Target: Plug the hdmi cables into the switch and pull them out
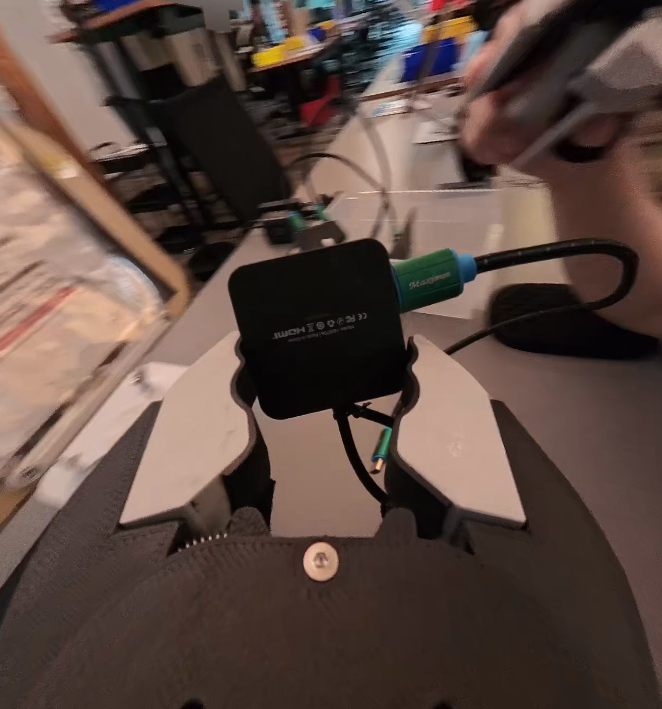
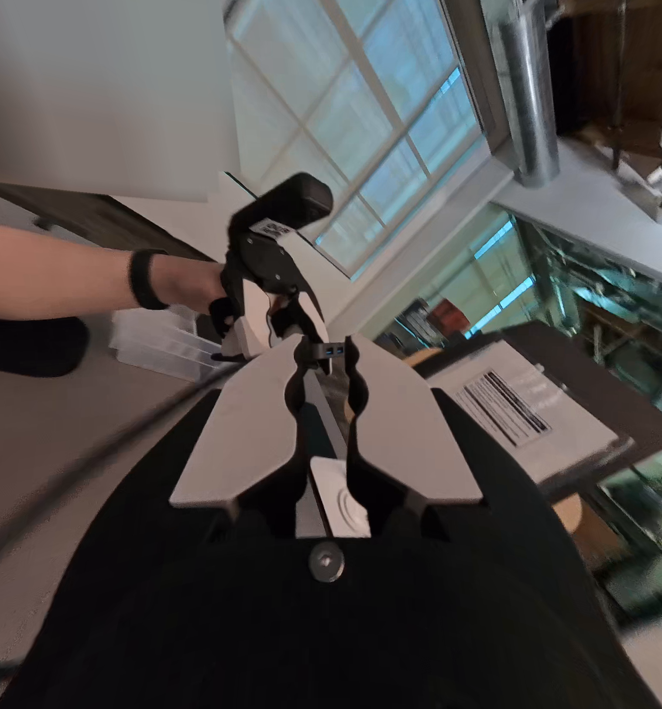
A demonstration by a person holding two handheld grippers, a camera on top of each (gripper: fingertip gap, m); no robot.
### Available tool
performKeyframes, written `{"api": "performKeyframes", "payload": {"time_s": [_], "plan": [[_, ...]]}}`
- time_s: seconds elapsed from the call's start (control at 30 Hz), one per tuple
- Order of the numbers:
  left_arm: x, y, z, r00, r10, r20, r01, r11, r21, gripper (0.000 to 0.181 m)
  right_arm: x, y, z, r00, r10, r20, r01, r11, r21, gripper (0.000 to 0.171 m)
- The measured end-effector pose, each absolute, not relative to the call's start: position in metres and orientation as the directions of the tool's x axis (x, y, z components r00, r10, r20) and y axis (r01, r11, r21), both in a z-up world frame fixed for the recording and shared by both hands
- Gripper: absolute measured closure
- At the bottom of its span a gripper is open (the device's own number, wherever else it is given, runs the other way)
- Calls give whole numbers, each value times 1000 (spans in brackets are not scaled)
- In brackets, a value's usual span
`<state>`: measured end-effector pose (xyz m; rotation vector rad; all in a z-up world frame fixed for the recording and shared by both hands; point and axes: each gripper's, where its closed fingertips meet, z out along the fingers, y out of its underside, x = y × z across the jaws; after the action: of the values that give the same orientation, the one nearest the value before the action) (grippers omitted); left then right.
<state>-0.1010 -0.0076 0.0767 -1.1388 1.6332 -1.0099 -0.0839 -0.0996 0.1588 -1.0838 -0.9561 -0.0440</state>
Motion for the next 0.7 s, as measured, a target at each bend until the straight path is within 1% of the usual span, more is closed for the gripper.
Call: {"api": "performKeyframes", "payload": {"time_s": [0.07, 0.1, 0.17, 0.2, 0.23, 0.27, 0.33, 0.4, 0.43, 0.47, 0.5, 0.53, 0.6, 0.63, 0.7], "plan": [[-105, -32, 76, -320, -930, -179, -234, 261, -937, 105, -84, -111, 151, 537, 432, 725, 467, 563, -682, 149], [-105, -36, 75, -329, -925, -190, -244, 278, -929, 105, -87, -113, 140, 475, 443, 761, 500, 575, -647, 149], [-102, -33, 71, -270, -924, -272, -288, 347, -892, 105, -94, -109, 110, 343, 478, 809, 601, 550, -580, 148], [-101, -31, 70, -233, -918, -322, -310, 384, -870, 104, -95, -102, 101, 325, 476, 817, 645, 520, -560, 148], [-100, -28, 71, -187, -906, -379, -332, 422, -844, 104, -92, -93, 98, 343, 470, 813, 673, 481, -562, 149], [-100, -25, 73, -141, -888, -437, -357, 457, -815, 105, -87, -82, 100, 401, 454, 796, 683, 431, -590, 154], [-101, -14, 78, -33, -835, -549, -418, 510, -752, 105, -70, -63, 109, 557, 430, 710, 639, 324, -698, 158], [-102, -3, 82, 63, -779, -624, -473, 528, -706, 105, -58, -55, 119, 701, 452, 552, 490, 258, -833, 161], [-104, 4, 85, 117, -749, -652, -504, 521, -689, 105, -59, -55, 123, 732, 491, 472, 399, 252, -881, 159], [-105, 11, 87, 168, -724, -669, -527, 507, -681, 105, -63, -56, 125, 734, 523, 432, 352, 251, -902, 153], [-107, 17, 89, 215, -715, -666, -545, 478, -689, 105, -65, -54, 123, 734, 516, 442, 366, 247, -897, 147], [-109, 22, 90, 254, -712, -654, -554, 448, -702, 105, -66, -50, 118, 727, 478, 493, 432, 239, -869, 144], [-111, 29, 92, 316, -716, -622, -554, 393, -734, 105, -69, -40, 108, 688, 379, 619, 582, 221, -783, 144], [-111, 30, 91, 333, -721, -608, -552, 375, -745, 105, -72, -35, 105, 674, 336, 658, 623, 221, -750, 143], [-110, 31, 89, 347, -726, -594, -552, 354, -755, 105, -80, -27, 102, 671, 292, 682, 646, 220, -731, 146]]}}
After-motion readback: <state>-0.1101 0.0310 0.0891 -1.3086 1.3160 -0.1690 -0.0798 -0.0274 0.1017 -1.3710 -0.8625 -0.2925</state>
